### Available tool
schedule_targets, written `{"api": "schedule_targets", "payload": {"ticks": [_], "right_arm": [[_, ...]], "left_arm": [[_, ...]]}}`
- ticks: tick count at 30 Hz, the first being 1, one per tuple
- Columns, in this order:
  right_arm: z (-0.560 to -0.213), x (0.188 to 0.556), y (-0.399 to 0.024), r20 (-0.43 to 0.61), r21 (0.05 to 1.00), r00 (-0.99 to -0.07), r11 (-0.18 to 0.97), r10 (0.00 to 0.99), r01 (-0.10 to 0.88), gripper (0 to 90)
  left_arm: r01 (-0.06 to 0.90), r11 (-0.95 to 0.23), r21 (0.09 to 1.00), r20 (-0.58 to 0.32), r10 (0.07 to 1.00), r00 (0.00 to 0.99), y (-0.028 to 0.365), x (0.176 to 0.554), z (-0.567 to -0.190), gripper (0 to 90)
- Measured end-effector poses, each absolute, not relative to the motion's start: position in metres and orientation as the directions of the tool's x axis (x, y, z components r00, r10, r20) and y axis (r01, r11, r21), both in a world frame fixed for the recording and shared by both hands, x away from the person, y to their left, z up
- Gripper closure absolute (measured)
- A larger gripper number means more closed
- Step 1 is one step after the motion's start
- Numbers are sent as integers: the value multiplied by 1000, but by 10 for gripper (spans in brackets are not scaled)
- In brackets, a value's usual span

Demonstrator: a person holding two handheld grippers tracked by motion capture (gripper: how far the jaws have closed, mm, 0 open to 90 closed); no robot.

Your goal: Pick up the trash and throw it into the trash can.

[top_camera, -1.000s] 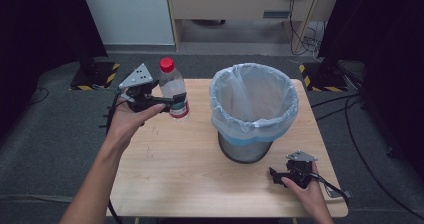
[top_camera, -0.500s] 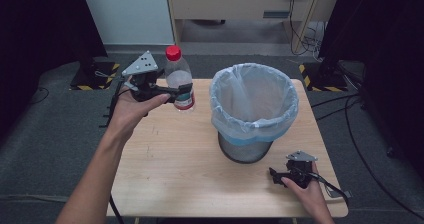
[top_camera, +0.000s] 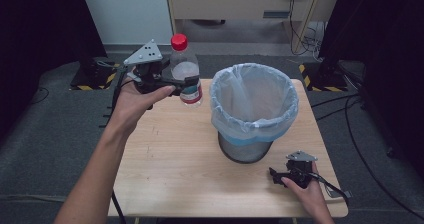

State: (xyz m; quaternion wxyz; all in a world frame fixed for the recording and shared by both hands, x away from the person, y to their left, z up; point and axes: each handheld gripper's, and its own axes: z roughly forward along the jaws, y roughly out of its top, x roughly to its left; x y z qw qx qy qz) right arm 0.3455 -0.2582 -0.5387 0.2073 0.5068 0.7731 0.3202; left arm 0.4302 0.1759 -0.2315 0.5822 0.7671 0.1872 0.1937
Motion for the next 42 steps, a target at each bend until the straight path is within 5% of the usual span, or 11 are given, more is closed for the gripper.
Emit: {"api": "schedule_targets", "payload": {"ticks": [42], "right_arm": [[-539,345,-258,6,706,-398,278,917,651,4]], "left_arm": [[17,-224,974,94,478,873,158,430,-199,264]]}}
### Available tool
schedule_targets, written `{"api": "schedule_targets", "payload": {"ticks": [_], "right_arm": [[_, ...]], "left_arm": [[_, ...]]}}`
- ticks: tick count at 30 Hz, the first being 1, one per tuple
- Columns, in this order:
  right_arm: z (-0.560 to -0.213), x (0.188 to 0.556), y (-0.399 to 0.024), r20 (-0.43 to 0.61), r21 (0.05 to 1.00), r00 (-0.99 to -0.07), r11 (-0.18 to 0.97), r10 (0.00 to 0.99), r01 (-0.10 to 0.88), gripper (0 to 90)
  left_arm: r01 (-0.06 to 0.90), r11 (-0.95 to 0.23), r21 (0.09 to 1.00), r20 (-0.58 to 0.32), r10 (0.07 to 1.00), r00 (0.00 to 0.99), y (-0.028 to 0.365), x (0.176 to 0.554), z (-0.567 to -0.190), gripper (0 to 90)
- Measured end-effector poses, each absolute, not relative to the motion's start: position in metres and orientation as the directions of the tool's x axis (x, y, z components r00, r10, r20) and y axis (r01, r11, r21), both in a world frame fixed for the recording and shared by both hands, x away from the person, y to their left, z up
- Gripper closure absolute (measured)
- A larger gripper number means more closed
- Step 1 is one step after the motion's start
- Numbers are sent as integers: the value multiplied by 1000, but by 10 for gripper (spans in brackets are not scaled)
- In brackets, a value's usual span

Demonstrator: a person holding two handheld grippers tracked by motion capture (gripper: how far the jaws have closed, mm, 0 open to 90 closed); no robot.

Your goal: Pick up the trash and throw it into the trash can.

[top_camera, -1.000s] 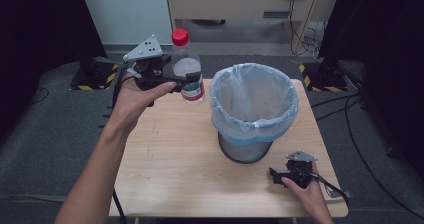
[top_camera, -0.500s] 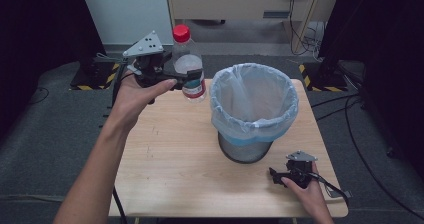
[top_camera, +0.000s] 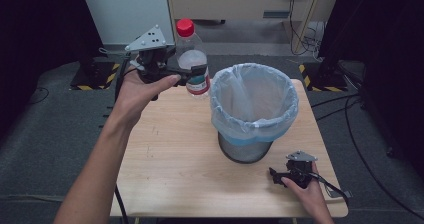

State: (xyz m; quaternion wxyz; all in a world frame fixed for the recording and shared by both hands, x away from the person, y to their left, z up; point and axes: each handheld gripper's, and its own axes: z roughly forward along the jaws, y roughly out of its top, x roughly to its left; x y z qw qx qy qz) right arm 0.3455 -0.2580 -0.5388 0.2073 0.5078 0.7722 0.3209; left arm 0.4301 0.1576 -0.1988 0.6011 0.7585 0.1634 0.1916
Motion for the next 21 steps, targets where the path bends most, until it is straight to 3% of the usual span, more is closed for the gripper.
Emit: {"api": "schedule_targets", "payload": {"ticks": [21], "right_arm": [[-539,346,-258,2,708,-404,284,915,647,4]], "left_arm": [[19,-201,979,77,458,885,123,447,-199,262]]}}
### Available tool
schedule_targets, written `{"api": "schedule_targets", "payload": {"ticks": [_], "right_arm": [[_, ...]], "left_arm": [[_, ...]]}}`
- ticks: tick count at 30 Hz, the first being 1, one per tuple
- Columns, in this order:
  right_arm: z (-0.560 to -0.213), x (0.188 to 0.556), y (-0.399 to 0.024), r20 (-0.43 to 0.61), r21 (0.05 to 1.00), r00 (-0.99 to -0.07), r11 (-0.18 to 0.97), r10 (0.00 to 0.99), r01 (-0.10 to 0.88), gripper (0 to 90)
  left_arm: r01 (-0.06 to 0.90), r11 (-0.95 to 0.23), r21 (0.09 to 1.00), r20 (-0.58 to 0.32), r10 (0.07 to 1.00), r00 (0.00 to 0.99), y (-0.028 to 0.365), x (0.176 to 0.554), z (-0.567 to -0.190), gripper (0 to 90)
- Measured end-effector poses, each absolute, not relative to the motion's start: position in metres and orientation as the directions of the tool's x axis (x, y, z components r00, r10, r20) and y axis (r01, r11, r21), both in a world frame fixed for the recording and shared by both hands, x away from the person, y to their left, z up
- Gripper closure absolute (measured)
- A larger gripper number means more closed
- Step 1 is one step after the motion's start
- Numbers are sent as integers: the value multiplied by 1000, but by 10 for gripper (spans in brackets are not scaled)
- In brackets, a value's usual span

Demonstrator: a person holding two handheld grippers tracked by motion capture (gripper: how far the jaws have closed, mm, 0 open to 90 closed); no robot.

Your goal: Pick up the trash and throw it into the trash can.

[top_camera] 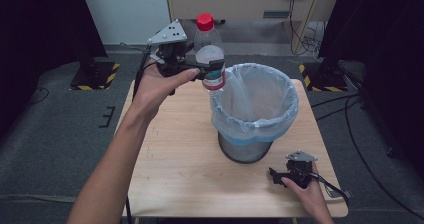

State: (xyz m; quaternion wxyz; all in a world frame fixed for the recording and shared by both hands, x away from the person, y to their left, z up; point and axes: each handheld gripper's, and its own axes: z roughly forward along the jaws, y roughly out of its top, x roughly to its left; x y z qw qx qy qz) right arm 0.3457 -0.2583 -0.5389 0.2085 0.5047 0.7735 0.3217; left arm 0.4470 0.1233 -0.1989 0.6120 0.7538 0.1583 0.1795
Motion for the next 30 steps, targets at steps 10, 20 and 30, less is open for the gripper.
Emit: {"api": "schedule_targets", "payload": {"ticks": [10,20,30], "right_arm": [[-539,346,-258,2,708,-404,284,915,646,4],[-539,346,-258,2,708,-404,284,915,646,4],[-539,346,-258,0,709,-404,285,915,645,4]], "left_arm": [[17,-173,985,59,427,902,109,449,-202,261],[27,-191,981,57,420,906,87,451,-210,260],[39,-214,976,52,405,913,72,454,-217,258]]}}
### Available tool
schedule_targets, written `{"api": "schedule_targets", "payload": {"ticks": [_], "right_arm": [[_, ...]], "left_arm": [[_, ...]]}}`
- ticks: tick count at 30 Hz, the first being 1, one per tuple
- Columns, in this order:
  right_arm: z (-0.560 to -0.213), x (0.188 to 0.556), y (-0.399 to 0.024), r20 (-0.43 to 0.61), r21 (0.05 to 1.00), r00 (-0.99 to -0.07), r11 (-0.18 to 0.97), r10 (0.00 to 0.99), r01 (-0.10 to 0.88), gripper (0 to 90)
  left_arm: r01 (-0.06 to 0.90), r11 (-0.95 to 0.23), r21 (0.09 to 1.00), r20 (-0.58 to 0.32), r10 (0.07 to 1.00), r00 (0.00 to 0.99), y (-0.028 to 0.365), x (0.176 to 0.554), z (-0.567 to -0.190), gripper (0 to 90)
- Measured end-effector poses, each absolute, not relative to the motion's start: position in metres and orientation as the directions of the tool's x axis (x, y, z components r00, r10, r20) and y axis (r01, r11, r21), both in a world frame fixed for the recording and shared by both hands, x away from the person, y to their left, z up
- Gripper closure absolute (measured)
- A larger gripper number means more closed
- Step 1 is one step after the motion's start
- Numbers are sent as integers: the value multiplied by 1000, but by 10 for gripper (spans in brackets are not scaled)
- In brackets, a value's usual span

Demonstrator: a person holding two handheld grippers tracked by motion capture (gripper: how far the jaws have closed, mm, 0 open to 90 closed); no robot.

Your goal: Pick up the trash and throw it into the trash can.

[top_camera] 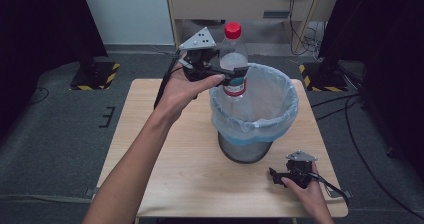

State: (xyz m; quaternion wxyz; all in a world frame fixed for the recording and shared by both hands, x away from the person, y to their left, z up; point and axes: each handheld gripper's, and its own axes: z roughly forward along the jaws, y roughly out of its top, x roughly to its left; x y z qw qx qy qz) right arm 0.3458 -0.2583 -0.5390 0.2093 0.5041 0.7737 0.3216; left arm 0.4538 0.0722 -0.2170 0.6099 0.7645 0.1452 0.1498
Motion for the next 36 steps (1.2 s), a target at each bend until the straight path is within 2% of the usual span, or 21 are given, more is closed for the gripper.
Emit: {"api": "schedule_targets", "payload": {"ticks": [13,16,20,36], "right_arm": [[-539,346,-259,-1,708,-408,289,913,645,4],[-539,346,-259,-1,708,-408,289,913,645,4],[-539,346,-259,0,708,-409,289,913,645,3],[-539,346,-258,2,708,-409,288,912,645,3]], "left_arm": [[61,-215,975,33,406,913,55,456,-226,248],[65,-203,977,27,418,908,55,457,-226,138],[52,-198,979,37,424,905,57,454,-227,68],[52,-151,987,23,459,888,85,450,-231,61]]}}
